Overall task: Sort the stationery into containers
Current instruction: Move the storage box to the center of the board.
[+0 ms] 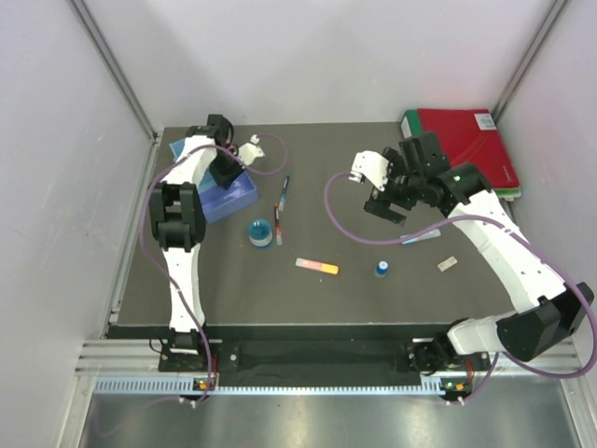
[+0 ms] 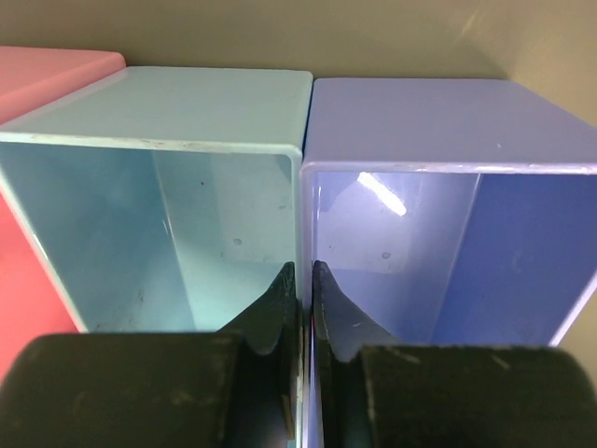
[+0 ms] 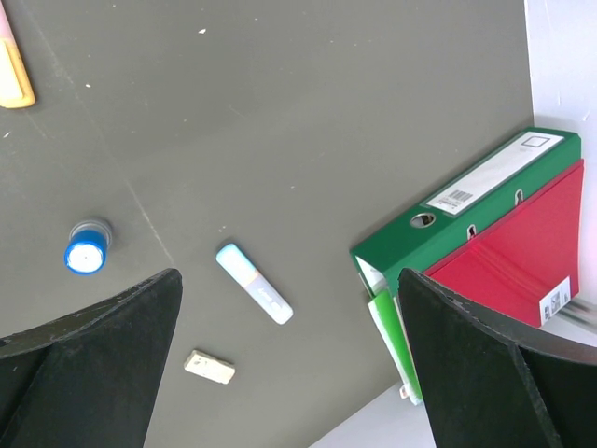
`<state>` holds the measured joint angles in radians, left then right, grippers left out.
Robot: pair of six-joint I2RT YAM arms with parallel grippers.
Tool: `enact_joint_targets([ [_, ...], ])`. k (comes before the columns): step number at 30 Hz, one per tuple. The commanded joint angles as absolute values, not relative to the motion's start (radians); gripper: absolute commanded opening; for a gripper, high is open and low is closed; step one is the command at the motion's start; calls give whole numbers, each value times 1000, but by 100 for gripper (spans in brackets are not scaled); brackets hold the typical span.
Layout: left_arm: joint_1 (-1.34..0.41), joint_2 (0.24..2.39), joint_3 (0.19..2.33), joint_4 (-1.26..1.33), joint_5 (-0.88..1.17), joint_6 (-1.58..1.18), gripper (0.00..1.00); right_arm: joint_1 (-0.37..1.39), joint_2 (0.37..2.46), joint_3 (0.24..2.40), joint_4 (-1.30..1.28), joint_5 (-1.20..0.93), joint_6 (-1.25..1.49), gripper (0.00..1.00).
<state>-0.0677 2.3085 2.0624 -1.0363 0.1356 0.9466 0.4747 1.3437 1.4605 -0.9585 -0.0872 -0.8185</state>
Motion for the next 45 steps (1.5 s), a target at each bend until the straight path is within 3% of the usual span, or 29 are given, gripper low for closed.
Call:
enact_joint_targets([
  [1, -126, 2419, 2187, -1121, 232, 867, 8, 488, 1301, 1491, -960, -81, -838, 100],
  [24, -354, 2482, 2273, -987, 221, 680, 9, 488, 1261, 1422, -937, -101, -807, 100],
  [35, -259, 2487, 2270, -951, 129, 644, 6, 428, 1348, 1365, -671, -25, -667, 100],
  [45, -199, 2497, 2230, -899, 48, 614, 6, 399, 1595, 1505, -597, -49, -555, 100],
])
